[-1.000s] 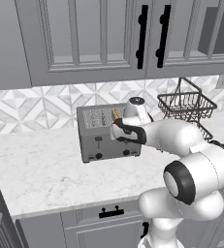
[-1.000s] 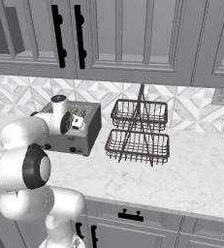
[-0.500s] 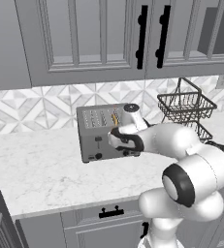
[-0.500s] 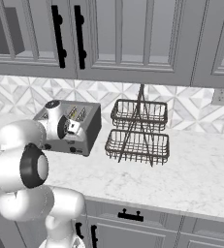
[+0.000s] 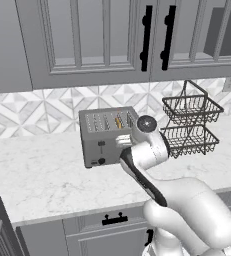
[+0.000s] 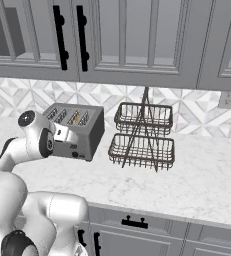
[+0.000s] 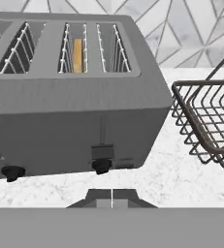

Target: Start the toaster. Once the lever pops up, take the bread to the plate on the dining counter.

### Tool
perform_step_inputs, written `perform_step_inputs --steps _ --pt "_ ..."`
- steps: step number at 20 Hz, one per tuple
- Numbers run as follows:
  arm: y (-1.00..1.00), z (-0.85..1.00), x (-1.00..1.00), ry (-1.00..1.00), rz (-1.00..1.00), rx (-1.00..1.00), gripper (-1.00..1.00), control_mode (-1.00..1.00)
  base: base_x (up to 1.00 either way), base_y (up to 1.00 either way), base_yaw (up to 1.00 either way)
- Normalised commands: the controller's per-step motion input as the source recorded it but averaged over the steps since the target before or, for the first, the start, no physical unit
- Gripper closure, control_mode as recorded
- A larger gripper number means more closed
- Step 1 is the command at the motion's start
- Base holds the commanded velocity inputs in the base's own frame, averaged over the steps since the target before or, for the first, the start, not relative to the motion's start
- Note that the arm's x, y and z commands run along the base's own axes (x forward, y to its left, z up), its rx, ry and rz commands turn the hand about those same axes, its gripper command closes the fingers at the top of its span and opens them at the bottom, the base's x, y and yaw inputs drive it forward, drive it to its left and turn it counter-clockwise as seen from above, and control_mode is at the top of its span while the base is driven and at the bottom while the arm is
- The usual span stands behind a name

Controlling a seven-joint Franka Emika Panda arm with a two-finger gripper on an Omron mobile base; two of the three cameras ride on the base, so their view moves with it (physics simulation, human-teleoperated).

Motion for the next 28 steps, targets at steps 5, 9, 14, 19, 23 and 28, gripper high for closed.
perform_step_inputs --steps 5,9,14,19,23,28 --pt "0.0 0.98 -0.16 -0.15 0.0 -0.01 1.0 -1.0 0.0 0.0 0.0" --pt "0.0 1.0 -0.09 0.01 0.0 0.0 1.0 -1.0 0.0 0.0 0.0" --pt "0.09 0.79 -0.01 0.22 0.0 0.0 1.0 -1.0 0.0 0.0 0.0" --pt "0.38 0.15 0.15 0.13 0.0 -0.03 1.0 -1.0 0.0 0.0 0.0" --pt "0.2 -0.06 0.39 0.05 0.0 -0.05 1.0 -1.0 0.0 0.0 0.0" --pt "0.0 -0.29 0.57 0.01 0.01 -0.03 1.0 -1.0 0.0 0.0 0.0"
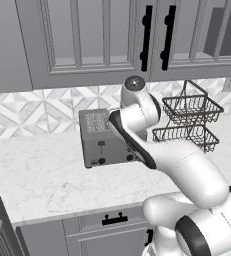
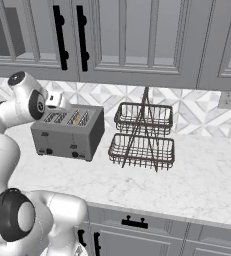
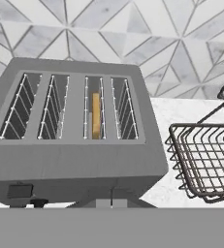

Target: Start the toaster. Once the lever pops up, take the bread to the plate on the dining counter.

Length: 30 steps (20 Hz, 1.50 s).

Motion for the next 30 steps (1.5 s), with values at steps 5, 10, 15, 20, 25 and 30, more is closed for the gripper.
perform_step_inputs --steps 5,10,15,20,25,30 --pt "0.0 -0.3 0.5 0.0 0.02 0.0 1.0 -1.0 0.0 0.0 0.0" --pt "0.0 -0.3 0.29 0.0 0.0 0.0 1.0 -1.0 0.0 0.0 0.0" --pt "0.0 -0.31 0.23 -0.01 0.0 0.0 1.0 -1.0 0.0 0.0 0.0" --pt "0.0 -0.06 0.13 -0.11 0.0 0.0 1.0 -1.0 0.0 0.0 0.0" --pt "0.0 0.0 0.11 -0.07 0.0 0.0 1.0 -1.0 0.0 0.0 0.0" --pt "0.0 0.0 0.0 0.0 0.0 0.0 -1.0 -1.0 0.0 0.0 0.0"
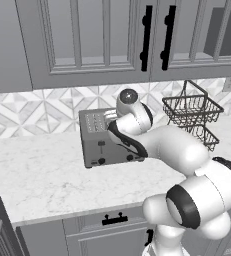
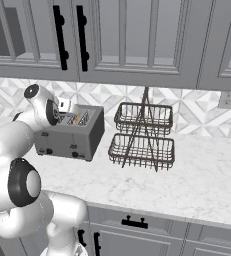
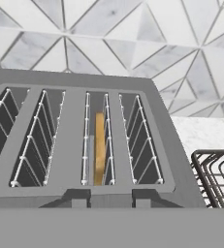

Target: Start the toaster. Once the lever pops up, take the bread to the plate on the dining counter.

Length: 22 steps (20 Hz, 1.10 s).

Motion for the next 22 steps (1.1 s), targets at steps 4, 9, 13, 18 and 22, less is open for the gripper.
perform_step_inputs --steps 4,9,13,18,22 --pt "0.0 0.0 0.0 0.0 0.0 0.0 -1.0 -1.0 0.0 0.0 0.0" --pt "0.0 0.0 0.0 0.0 0.0 0.0 -1.0 -1.0 0.0 0.0 0.0" --pt "0.0 0.0 0.0 0.0 0.0 0.0 -1.0 -1.0 0.0 0.0 0.0" --pt "0.0 0.0 0.0 0.0 0.01 0.0 -1.0 -1.0 0.0 0.0 0.0" --pt "0.0 0.0 0.04 0.0 0.0 0.0 -1.0 -1.0 0.0 0.0 0.0"
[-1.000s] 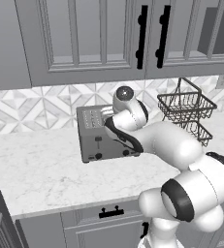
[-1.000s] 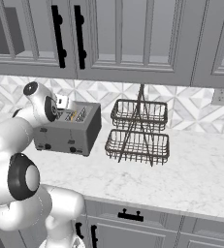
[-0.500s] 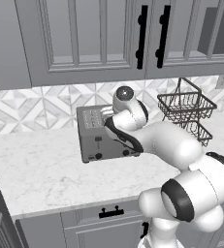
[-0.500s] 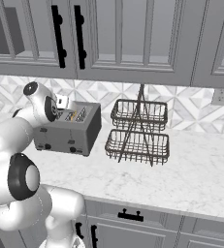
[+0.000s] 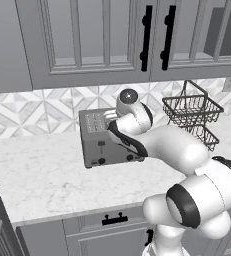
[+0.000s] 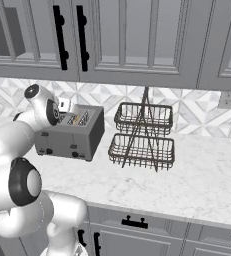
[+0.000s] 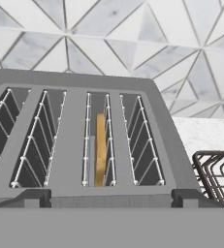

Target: Start the toaster. Once the lever pops up, take the bread to the plate on the dining counter.

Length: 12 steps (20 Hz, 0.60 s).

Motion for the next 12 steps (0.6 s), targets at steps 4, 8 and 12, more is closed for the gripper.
perform_step_inputs --steps 4,8,12 --pt "0.0 0.0 0.11 0.0 0.01 0.0 -1.0 -1.0 0.0 0.0 0.0" --pt "0.0 0.0 0.05 0.0 0.03 0.0 -1.0 -1.0 0.0 0.0 0.0" --pt "0.0 0.0 0.0 0.0 0.0 0.0 -1.0 -1.0 0.0 0.0 0.0"
